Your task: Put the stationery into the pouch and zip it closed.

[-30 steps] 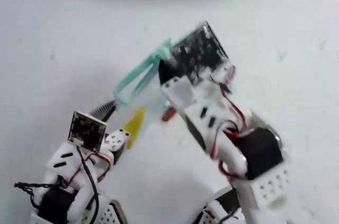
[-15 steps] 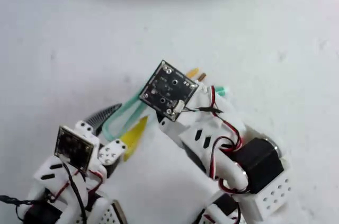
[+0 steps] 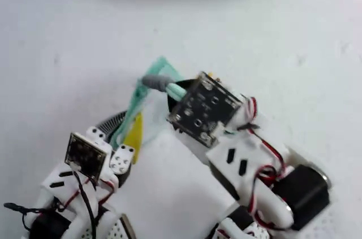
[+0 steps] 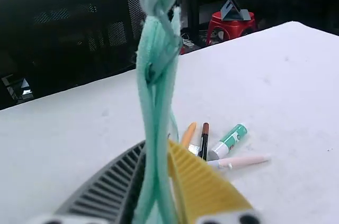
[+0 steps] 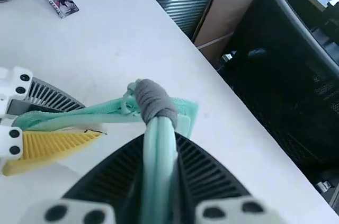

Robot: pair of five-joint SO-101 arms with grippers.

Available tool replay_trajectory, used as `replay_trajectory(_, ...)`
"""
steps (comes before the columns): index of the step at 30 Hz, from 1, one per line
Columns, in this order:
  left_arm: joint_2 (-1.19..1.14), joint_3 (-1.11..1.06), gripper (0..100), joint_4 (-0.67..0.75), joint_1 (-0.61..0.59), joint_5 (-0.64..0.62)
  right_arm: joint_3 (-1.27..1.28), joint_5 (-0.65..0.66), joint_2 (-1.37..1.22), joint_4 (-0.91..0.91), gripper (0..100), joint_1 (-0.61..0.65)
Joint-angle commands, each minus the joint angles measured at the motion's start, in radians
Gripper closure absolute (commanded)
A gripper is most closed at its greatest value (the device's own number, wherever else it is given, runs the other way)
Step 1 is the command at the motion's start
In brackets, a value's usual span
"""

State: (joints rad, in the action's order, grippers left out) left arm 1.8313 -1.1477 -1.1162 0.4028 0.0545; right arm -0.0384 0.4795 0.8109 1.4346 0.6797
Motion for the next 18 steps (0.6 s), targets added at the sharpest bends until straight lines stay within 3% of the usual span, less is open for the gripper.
replay_trajectory(1, 0.001, 0.132, 97, -0.086, 0.010, 0.064, -0.037, 0.009, 0.002, -0.004, 98.1, -0.001)
replay_trajectory(7, 0.001, 0.181, 97, -0.138, 0.005, 0.130, -0.035, 0.008, -0.002, -0.004, 98.1, -0.065)
replay_trajectory(11, 0.001, 0.180, 97, -0.141, 0.004, 0.146, -0.040, 0.011, 0.005, 0.013, 98.1, -0.177)
replay_trajectory(18, 0.001, 0.075, 98, -0.086, 0.004, 0.146, -0.038, 0.008, 0.005, 0.018, 98.1, -0.272)
